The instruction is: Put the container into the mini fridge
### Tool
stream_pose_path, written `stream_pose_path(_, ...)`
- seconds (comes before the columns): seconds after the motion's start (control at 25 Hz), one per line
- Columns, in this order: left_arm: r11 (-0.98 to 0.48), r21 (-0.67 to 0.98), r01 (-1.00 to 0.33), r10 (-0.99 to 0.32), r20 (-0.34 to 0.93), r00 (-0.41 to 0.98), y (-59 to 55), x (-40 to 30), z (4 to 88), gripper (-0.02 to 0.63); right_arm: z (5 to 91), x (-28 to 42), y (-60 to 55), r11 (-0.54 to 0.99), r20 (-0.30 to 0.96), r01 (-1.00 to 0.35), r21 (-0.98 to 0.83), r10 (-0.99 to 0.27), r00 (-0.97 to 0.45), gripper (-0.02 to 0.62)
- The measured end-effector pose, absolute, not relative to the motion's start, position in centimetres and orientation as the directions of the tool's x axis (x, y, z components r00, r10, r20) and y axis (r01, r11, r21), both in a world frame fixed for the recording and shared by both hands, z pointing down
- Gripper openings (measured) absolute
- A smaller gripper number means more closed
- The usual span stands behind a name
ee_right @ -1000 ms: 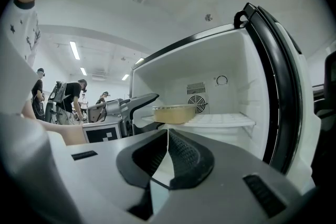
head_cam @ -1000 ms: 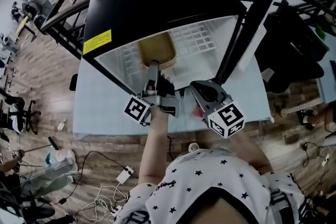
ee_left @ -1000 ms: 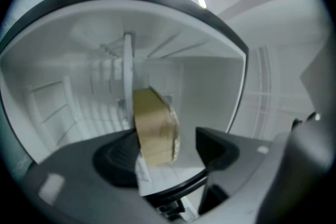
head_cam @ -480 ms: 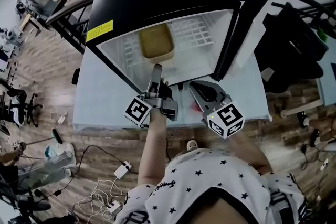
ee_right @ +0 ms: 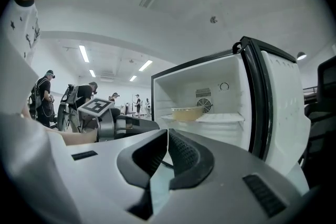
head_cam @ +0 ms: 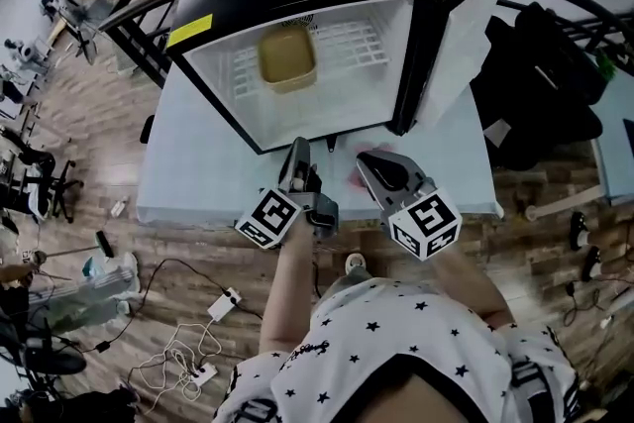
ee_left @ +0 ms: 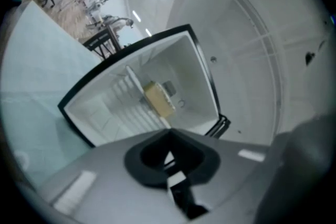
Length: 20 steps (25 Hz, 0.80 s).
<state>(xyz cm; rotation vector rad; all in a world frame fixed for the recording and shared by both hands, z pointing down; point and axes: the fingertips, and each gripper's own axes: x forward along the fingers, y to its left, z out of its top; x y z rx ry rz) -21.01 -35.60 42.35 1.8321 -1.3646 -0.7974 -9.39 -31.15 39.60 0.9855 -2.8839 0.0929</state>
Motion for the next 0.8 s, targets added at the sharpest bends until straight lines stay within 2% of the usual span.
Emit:
stream_pose_path(0.48,-0.151,0.670,-0.727,-0.975,0.022,0.223,-26.0,-15.4,44.2,0.005,41.1,-4.7,-24.1,0.812,0.107,-0.582,-0.036,-0.576,-0.810,0.021)
stream_pose_path(0.8,-0.116,0.632,-0.766,-0.976,0.070,0.206,-19.2,-12.0,45.9,0.005,41.5,-1.9,-19.3,0.826,0.100,-0.562,-0.045,-0.556,-0.825,0.021)
